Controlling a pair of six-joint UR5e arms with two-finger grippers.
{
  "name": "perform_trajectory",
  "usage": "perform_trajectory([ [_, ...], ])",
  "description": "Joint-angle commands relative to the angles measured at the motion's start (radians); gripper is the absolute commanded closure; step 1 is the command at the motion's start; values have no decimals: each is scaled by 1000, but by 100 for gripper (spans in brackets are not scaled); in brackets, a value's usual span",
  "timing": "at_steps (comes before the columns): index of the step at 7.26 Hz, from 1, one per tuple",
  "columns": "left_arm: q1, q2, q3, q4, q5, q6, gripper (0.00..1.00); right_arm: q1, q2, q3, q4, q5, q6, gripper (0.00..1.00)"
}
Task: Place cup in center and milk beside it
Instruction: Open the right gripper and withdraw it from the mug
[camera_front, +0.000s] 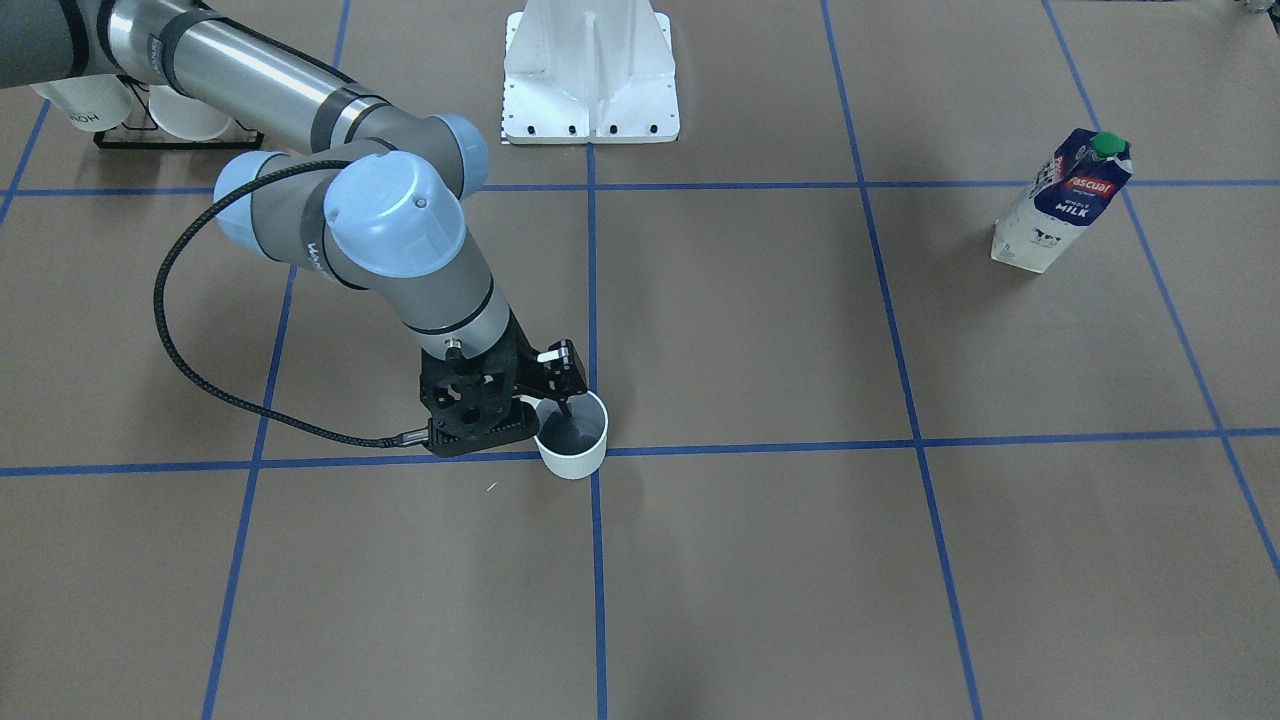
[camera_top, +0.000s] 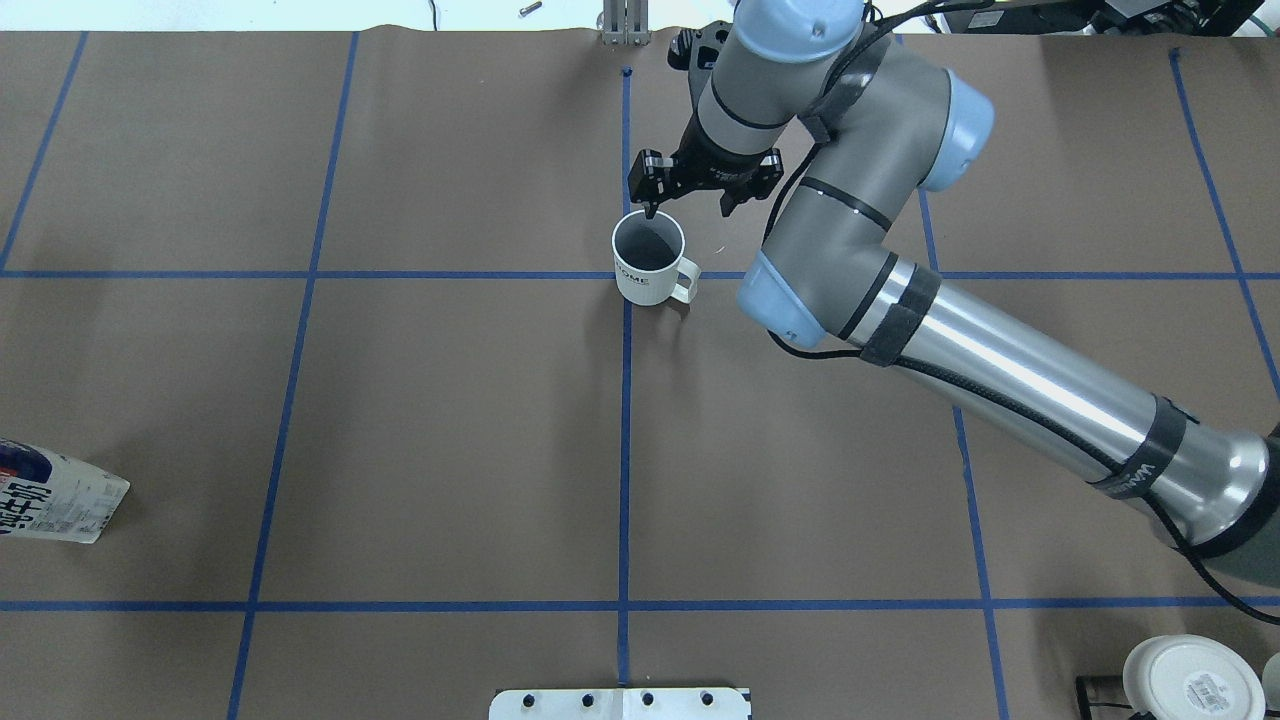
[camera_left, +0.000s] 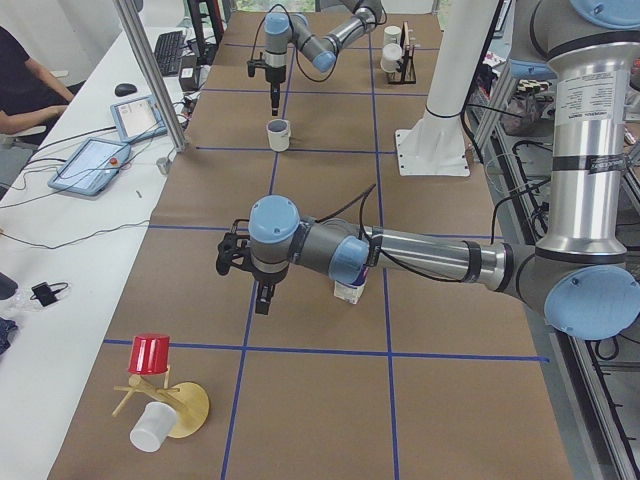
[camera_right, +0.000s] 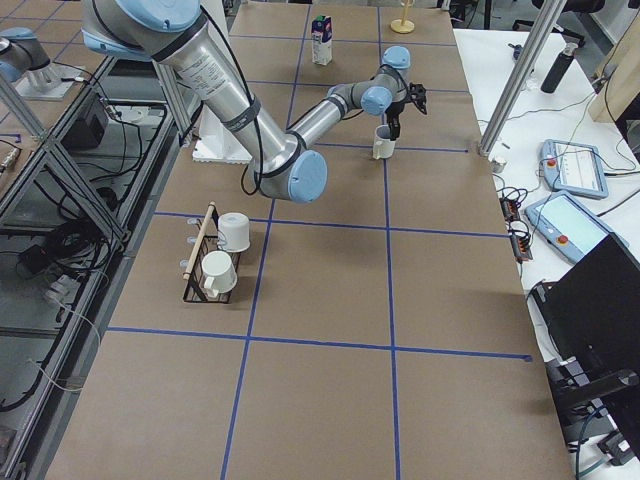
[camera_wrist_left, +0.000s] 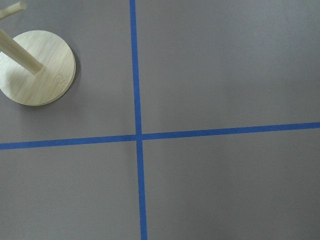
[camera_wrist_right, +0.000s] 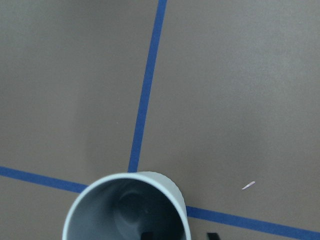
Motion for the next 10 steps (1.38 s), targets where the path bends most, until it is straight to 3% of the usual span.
perform_trajectory([
  [1,105,20,-157,6,-19,-160,2,66,-48,141,-178,70,-12,0],
  [2,158,52,-228,6,-15,-165,2,103,-128,224,-230,96,-24,0],
  [4,291,214,-428,6,124,-191,2,222,-274,318,-264,185,-87,0],
  [7,397,313,-474,-2,208,-190,2,321,-396,402,-457,211,-290,0],
  [10,433,346,-472,-3,229,-182,2,326,-449,421,-468,205,-317,0],
])
